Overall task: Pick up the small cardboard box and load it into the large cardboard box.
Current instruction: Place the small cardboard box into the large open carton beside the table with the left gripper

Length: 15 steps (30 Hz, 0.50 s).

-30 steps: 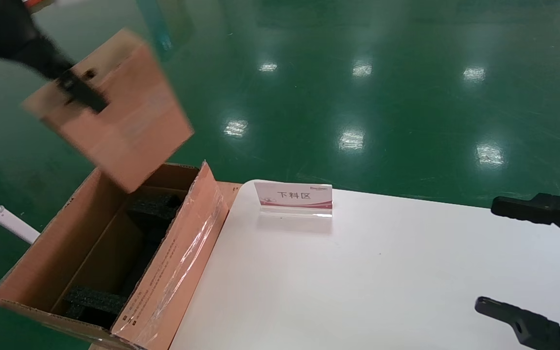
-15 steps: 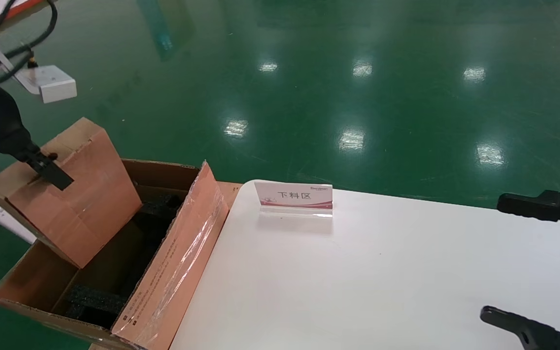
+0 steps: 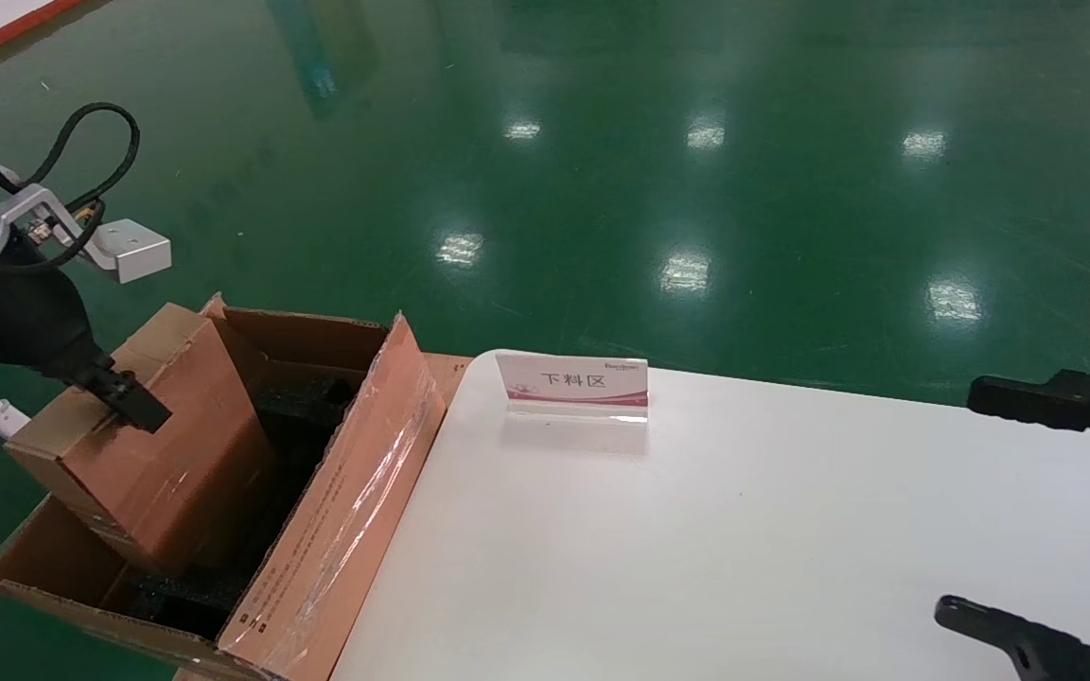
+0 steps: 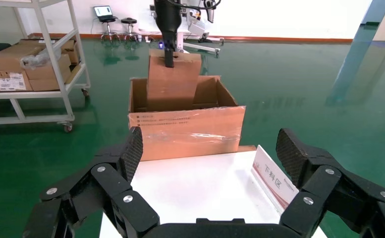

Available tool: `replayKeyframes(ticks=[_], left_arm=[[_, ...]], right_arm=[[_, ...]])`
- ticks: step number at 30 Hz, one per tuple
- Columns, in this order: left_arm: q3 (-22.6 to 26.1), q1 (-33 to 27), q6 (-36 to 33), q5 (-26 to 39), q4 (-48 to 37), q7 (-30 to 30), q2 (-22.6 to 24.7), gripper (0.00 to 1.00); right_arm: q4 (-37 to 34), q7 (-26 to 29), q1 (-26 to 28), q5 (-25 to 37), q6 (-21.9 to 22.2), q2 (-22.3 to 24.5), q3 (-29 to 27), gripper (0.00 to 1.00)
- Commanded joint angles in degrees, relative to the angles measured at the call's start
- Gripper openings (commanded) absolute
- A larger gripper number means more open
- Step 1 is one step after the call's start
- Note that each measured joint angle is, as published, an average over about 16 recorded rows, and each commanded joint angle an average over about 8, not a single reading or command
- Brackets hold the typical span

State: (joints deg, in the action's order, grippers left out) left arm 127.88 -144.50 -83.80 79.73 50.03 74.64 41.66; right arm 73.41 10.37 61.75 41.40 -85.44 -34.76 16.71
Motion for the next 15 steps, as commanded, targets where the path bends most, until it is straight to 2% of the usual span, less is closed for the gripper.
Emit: replayKeyframes(ticks=[1,15], left_arm=[[0.2,0.9,1.1,0.1,0.2,1.4,-0.3,0.00],[0.4,4.9,6.3,0.3,-1.2,5.5,-0.9,0.00]], right_arm=[[0.0,0.0,0.0,0.0,0.0,0.0,0.0,1.00],[0.0,0.0,0.0,0.0,0.0,0.0,0.1,1.00]])
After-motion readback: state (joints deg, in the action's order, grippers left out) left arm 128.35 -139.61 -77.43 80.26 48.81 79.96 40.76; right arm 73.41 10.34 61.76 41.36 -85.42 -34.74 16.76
